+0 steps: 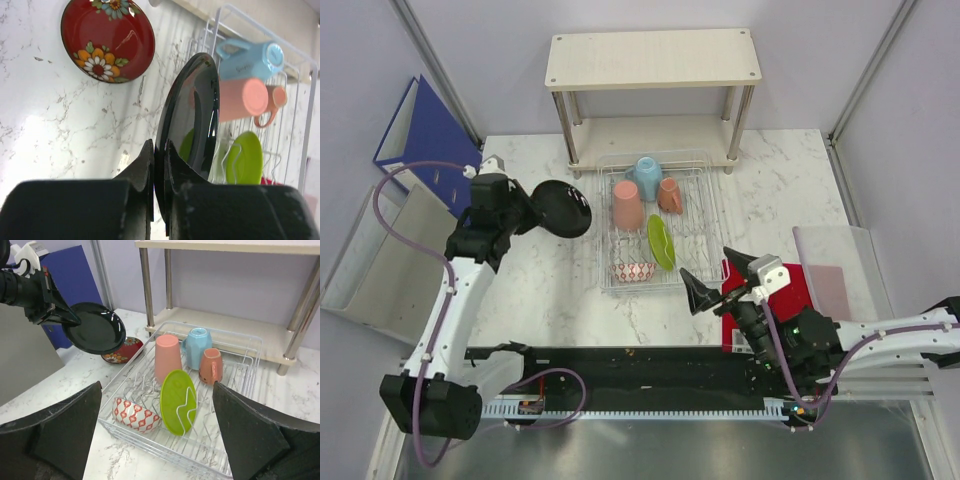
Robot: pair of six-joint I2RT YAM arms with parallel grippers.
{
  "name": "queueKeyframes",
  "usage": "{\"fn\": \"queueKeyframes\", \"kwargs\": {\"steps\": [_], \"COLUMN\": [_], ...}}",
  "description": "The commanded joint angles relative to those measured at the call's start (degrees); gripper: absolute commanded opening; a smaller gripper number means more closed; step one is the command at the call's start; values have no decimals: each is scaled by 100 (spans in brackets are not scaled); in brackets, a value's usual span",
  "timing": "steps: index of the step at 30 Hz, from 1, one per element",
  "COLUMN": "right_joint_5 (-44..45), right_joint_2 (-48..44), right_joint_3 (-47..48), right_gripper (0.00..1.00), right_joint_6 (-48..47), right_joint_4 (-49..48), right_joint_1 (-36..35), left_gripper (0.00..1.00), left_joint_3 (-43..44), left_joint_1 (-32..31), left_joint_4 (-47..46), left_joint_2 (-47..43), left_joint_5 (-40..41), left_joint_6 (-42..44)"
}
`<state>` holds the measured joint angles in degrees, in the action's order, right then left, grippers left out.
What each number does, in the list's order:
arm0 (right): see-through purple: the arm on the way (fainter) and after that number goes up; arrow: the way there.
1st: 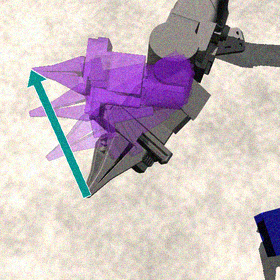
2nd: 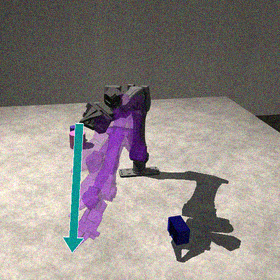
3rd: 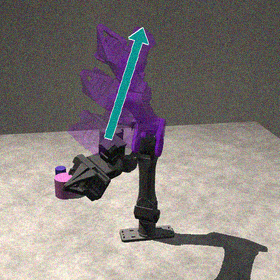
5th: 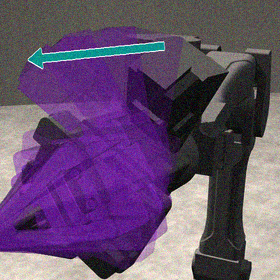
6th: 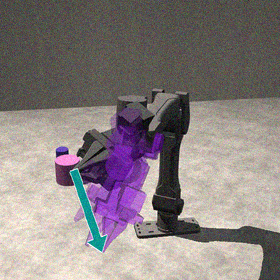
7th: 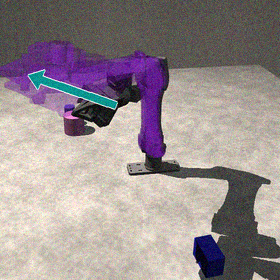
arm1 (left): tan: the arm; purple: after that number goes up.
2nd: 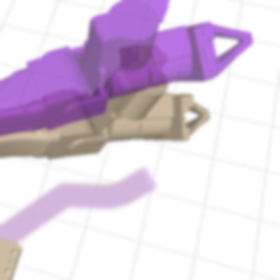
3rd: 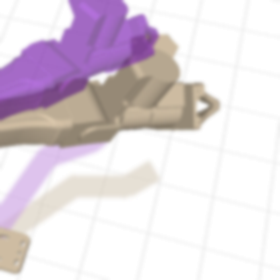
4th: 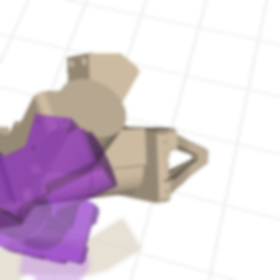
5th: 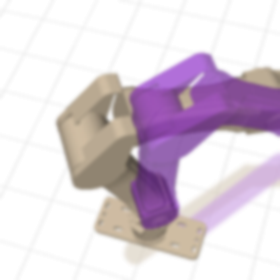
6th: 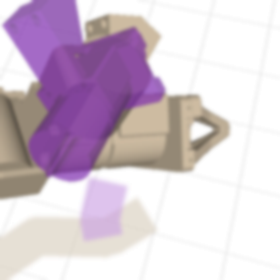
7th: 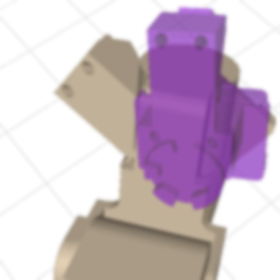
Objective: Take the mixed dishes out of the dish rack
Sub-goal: Place the plate at the center of the board.
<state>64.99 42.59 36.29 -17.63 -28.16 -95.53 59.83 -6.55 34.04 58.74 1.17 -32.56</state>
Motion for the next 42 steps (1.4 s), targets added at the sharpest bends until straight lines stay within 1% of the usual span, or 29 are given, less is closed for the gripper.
{"fn": "queueKeyframes", "kwargs": {"steps": [1,3,4,7,9,10,14,17,19,20,23,31,34,35,36,38,39,41,42], "right_joint_5": [137,136,145,93,110,119,145,163,198,189,189,216,207,216,207,207,207,198,189], "right_joint_2": [-479,-689,-743,-919,-989,-1015,-1208,-1358,-1420,-1463,-1473,-1183,-1086,-1060,-1034,-954,-928,-849,-823], "right_joint_3": [-359,-386,-412,-448,-421,-421,-518,-571,-580,-580,-571,-553,-536,-518,-518,-518,-527,-544,-562], "right_gripper": [98,98,98,98,98,98,98,98,98,98,98,98,98,98,98,98,98,98,98], "right_joint_6": [865,945,1024,1173,1244,1270,1306,1306,1306,1297,1279,1297,1279,1271,1262,1262,1262,1279,1297], "right_joint_4": [548,758,821,988,1198,1251,1287,1339,1357,1366,1357,1313,1305,1296,1296,1287,1287,1252,1243], "right_joint_1": [16,16,25,25,16,16,17,16,25,25,25,25,34,43,34,52,60,87,95], "left_gripper": [2,2,2,2,2,2,2,2,2,2,2,2,2,4,10,17,27,36,43], "left_joint_3": [274,371,554,959,1021,1048,1337,1496,1557,1584,1759,1619,1645,1663,1689,1681,1655,1619,1619], "left_joint_1": [390,513,523,602,646,811,1058,1208,1235,1235,1243,1252,1261,1270,1270,1279,1279,1296,1296], "left_joint_4": [-634,-872,-934,-996,-1258,-1329,-1427,-1523,-1715,-1769,-1761,-1734,-1585,-1533,-1445,-1409,-1392,-1348,-1304], "left_joint_2": [584,909,1329,2033,2264,2352,3132,3520,3670,3767,4136,4645,4804,4892,4945,4989,4989,4972,4937], "left_joint_5": [183,129,120,252,252,226,42,-64,-91,-230,-389,-442,-433,-451,-503,-565,-591,-670,-732], "left_joint_6": [-804,-927,-919,-805,-779,-761,-726,-709,-612,-455,-235,-85,-14,30,47,56,56,13,-5]}}
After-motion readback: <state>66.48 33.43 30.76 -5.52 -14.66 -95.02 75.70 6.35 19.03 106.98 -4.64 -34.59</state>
